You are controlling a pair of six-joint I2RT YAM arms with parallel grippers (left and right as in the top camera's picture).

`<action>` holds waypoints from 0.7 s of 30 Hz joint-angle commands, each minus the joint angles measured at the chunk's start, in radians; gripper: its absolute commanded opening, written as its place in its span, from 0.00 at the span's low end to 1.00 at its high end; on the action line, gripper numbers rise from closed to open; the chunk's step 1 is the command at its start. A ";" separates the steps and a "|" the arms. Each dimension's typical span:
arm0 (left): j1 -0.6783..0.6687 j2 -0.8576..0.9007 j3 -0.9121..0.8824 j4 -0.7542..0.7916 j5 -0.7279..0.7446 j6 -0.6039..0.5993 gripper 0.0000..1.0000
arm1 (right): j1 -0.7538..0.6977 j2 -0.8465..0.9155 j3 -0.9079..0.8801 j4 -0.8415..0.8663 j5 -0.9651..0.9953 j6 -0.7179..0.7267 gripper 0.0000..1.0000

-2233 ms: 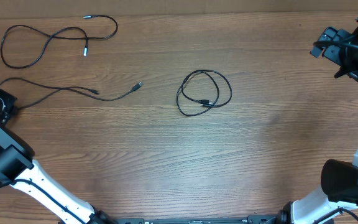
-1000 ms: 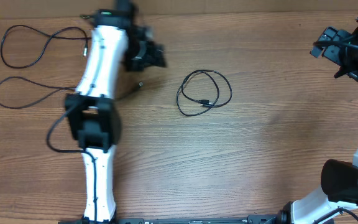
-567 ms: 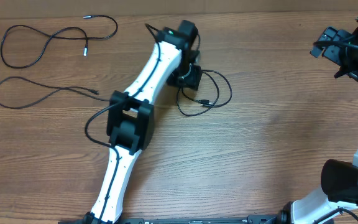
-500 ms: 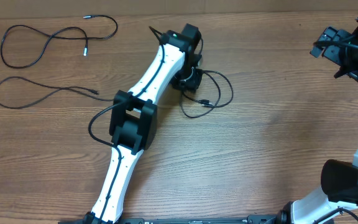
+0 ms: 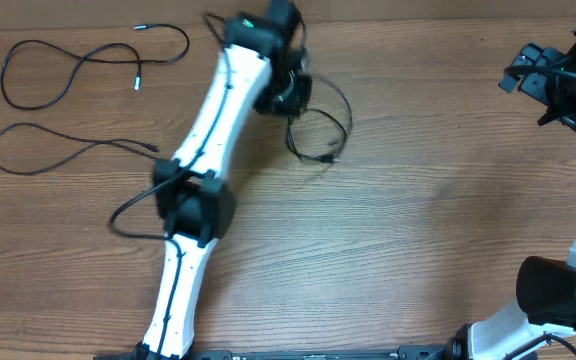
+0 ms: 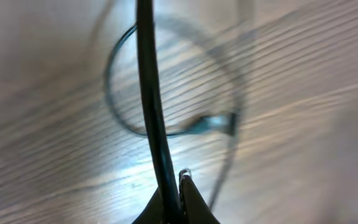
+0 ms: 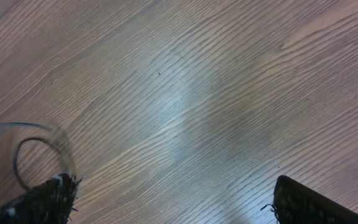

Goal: Untangle cables

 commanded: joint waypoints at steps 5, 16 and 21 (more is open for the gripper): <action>0.001 -0.292 0.109 -0.039 0.128 -0.011 0.04 | -0.003 -0.010 -0.006 0.002 0.007 0.000 1.00; -0.019 -0.558 0.109 -0.085 0.165 -0.012 0.04 | -0.003 -0.010 -0.006 0.002 0.006 -0.001 1.00; -0.018 -0.616 0.109 -0.076 0.166 -0.142 0.04 | -0.003 -0.010 -0.006 0.002 0.006 0.000 1.00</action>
